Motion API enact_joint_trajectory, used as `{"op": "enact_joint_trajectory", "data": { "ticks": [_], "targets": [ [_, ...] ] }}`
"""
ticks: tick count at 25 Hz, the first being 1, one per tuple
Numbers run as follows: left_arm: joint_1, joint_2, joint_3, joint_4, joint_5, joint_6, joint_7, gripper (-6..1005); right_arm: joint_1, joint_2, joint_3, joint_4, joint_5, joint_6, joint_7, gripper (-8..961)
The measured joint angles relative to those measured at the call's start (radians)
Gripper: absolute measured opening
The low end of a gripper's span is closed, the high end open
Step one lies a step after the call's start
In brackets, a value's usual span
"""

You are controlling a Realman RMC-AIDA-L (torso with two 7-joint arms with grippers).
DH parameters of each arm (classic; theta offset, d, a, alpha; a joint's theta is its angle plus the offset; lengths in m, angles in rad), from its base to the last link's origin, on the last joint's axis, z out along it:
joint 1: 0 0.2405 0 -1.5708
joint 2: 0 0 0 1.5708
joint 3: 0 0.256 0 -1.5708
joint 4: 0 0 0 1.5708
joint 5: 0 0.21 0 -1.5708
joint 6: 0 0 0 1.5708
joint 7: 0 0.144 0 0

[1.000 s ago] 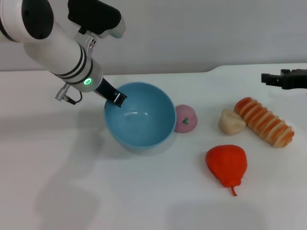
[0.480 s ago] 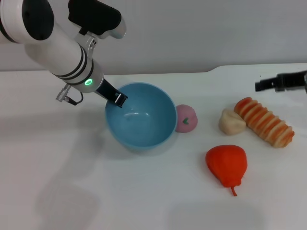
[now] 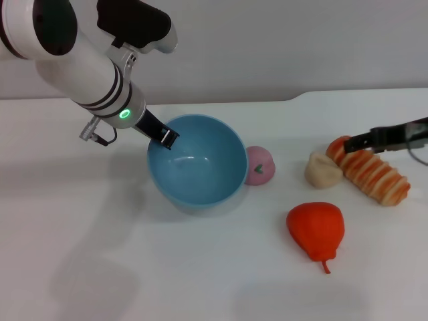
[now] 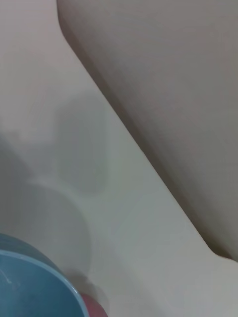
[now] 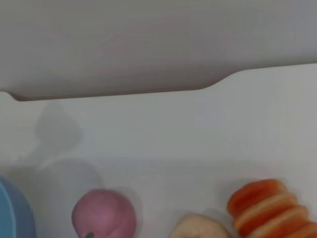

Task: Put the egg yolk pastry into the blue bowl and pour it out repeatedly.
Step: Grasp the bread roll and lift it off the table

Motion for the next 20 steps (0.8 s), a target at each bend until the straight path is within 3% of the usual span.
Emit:
{"op": "enact_joint_trajectory", "data": {
  "ticks": [7,20],
  "targets": [
    [-0.001,-0.001,0.006,0.000,-0.002,0.002,0.000,0,0.047,0.016,-0.002,0.147,0.024,0.147,-0.087,621],
    [-0.001,-0.002,0.006,0.000,-0.004,0.004,0.000,-1,0.070,0.013,-0.002,0.278,0.102,0.237,-0.130,613]
  ]
}}
